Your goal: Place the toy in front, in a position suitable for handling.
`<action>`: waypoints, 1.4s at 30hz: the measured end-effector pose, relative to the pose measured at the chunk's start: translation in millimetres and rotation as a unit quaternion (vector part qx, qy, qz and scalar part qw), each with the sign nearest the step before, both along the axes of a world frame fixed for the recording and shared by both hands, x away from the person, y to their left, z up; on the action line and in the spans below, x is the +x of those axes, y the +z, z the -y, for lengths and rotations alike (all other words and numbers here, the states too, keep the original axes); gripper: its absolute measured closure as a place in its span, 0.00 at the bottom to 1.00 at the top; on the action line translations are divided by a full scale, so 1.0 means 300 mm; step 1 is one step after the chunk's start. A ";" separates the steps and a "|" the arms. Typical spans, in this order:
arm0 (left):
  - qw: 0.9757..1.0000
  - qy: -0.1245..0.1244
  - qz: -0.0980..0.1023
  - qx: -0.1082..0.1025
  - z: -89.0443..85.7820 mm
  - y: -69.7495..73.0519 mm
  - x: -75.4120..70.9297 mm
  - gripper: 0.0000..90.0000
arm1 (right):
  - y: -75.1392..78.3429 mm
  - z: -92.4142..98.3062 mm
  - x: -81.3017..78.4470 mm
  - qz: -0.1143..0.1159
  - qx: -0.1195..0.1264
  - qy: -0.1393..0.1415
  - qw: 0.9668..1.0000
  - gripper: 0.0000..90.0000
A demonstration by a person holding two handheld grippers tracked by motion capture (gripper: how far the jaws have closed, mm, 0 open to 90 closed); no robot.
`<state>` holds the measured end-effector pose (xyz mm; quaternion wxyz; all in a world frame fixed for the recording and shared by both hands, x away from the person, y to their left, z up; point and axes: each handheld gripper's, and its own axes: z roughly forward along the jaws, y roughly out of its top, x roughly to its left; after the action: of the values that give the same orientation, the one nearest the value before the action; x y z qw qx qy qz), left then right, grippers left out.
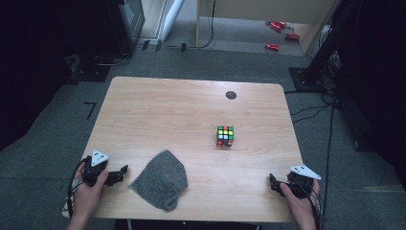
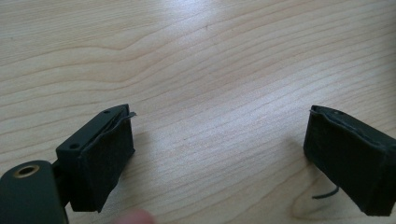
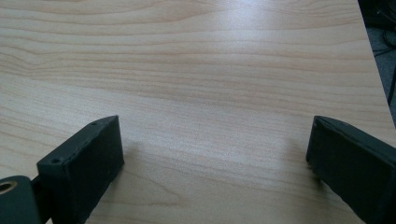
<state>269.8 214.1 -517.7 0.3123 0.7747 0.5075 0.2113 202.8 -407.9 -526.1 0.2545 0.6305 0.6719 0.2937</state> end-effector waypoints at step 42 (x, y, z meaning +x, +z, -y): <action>0.970 -0.227 0.026 -0.085 0.332 0.102 -0.089 0.08 | 0.184 -0.110 0.080 0.052 0.027 -0.006 0.998 0.05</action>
<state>243.3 114.5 -487.0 0.4298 0.8345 0.3263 0.1114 227.0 -375.0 -470.8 0.2735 0.6254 0.6457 0.3423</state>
